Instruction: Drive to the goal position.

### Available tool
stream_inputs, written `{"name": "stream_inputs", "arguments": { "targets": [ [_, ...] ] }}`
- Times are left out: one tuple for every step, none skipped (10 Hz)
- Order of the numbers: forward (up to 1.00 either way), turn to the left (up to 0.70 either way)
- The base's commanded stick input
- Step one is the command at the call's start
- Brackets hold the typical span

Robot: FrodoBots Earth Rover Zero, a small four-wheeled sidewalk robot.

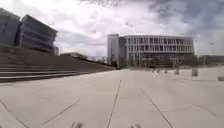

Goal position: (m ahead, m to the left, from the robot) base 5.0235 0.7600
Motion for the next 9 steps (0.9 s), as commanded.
{"name": "stream_inputs", "arguments": {
  "targets": [
    [0.70, 0.00],
    [0.70, 0.00],
    [0.70, 0.00],
    [0.70, -0.10],
    [0.70, -0.33],
    [0.70, -0.20],
    [0.70, 0.00],
    [0.70, 0.00],
    [0.70, 0.00]
  ]
}}
